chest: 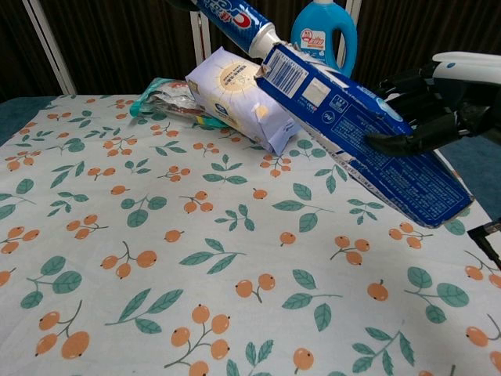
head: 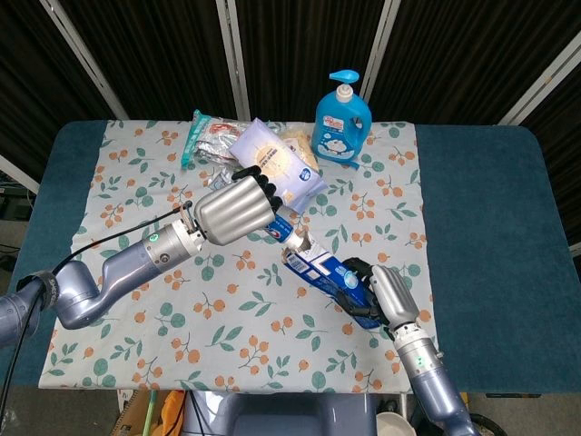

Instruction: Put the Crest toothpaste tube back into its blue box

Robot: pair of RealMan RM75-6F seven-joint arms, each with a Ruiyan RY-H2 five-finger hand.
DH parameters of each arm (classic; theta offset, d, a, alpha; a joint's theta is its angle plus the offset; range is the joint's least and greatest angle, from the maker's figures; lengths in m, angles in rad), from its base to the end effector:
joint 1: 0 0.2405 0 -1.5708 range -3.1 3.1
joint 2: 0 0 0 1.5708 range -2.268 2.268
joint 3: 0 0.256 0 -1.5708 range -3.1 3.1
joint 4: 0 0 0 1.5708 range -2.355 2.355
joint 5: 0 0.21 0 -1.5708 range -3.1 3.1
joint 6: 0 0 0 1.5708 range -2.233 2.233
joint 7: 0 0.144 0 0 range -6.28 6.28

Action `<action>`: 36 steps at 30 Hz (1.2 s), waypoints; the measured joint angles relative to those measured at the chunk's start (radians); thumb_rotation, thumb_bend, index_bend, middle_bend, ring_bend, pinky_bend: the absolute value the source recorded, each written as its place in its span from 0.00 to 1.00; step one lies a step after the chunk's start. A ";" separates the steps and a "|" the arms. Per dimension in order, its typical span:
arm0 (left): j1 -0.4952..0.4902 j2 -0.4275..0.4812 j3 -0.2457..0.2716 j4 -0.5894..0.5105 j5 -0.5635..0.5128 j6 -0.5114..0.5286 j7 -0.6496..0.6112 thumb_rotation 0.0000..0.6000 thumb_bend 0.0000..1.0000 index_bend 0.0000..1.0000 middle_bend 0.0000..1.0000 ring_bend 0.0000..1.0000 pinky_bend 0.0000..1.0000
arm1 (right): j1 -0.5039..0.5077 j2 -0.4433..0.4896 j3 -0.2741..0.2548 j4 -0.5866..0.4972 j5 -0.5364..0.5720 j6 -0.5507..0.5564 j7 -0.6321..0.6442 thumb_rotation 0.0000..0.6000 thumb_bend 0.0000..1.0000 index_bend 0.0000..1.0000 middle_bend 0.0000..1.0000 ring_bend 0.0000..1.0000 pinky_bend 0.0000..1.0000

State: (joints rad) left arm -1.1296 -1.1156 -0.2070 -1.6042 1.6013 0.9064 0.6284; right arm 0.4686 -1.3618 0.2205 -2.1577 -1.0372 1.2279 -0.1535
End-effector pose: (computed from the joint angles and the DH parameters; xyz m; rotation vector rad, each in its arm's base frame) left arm 0.0122 0.3774 0.1057 -2.0558 0.5160 -0.8921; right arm -0.1132 -0.2471 0.0590 1.4075 -1.6014 1.3276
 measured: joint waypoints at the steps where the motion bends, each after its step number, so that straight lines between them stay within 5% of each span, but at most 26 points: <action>1: 0.000 -0.001 0.000 0.000 0.000 -0.001 0.001 1.00 0.56 0.64 0.68 0.62 0.62 | 0.000 0.002 0.000 -0.001 0.000 0.001 0.000 1.00 0.41 0.58 0.64 0.62 0.54; 27: -0.101 -0.117 -0.050 0.025 0.020 -0.041 0.089 1.00 0.56 0.63 0.65 0.59 0.62 | -0.001 0.000 0.043 -0.039 0.028 0.007 0.090 1.00 0.41 0.58 0.64 0.62 0.54; 32: -0.132 -0.146 -0.065 0.035 0.031 -0.049 0.118 1.00 0.52 0.57 0.57 0.52 0.60 | -0.007 0.007 0.077 -0.060 0.062 0.002 0.166 1.00 0.41 0.58 0.64 0.62 0.54; 36: -0.154 -0.162 -0.084 0.050 0.047 -0.039 0.157 1.00 0.38 0.41 0.46 0.41 0.51 | -0.015 0.014 0.103 -0.075 0.081 -0.005 0.235 1.00 0.41 0.58 0.64 0.62 0.54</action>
State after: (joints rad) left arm -1.2836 -1.2775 -0.2912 -1.5544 1.6484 0.8676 0.7858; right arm 0.4541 -1.3479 0.3237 -2.2328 -0.9563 1.2226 0.0812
